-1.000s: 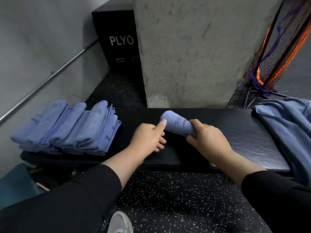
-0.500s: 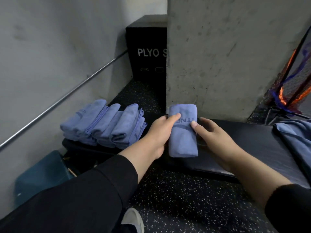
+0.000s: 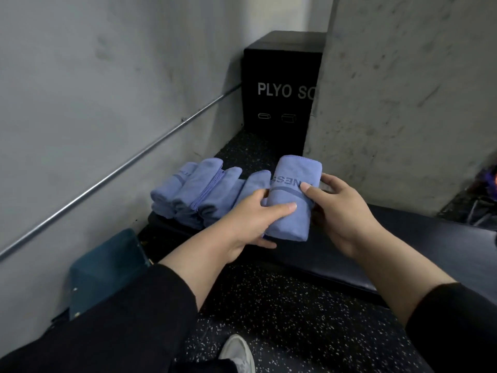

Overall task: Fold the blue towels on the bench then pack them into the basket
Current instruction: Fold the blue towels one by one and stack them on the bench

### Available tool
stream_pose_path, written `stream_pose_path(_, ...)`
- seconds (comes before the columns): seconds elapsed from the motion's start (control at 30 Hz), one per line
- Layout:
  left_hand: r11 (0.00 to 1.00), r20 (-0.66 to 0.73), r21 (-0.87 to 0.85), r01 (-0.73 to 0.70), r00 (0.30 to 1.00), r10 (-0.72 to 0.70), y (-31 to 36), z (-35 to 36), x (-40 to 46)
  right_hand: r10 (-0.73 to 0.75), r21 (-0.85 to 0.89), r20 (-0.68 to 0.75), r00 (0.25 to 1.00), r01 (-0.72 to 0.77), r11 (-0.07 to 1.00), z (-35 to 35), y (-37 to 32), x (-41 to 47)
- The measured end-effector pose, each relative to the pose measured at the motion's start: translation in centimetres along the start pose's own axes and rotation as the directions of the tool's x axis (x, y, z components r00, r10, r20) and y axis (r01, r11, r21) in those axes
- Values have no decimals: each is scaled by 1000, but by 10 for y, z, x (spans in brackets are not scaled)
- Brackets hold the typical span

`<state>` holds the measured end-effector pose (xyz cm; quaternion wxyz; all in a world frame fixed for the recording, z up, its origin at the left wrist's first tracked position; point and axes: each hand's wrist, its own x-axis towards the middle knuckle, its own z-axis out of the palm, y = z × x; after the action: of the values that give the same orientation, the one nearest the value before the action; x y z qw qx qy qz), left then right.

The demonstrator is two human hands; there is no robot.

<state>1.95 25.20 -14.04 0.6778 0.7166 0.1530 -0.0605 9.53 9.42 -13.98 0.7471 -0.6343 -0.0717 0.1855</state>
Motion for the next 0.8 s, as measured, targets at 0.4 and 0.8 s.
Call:
stream_pose_path(0.4, 947, -502, 312, -69, 835, 226, -14, -104, 17, 23, -337, -48, 999, -38, 941, 100, 8, 91)
stream_pose_path(0.8, 478, -127, 876, -63, 926, 355, -30, -100, 32, -265, -980, 102, 959, 142, 136, 100, 29, 113)
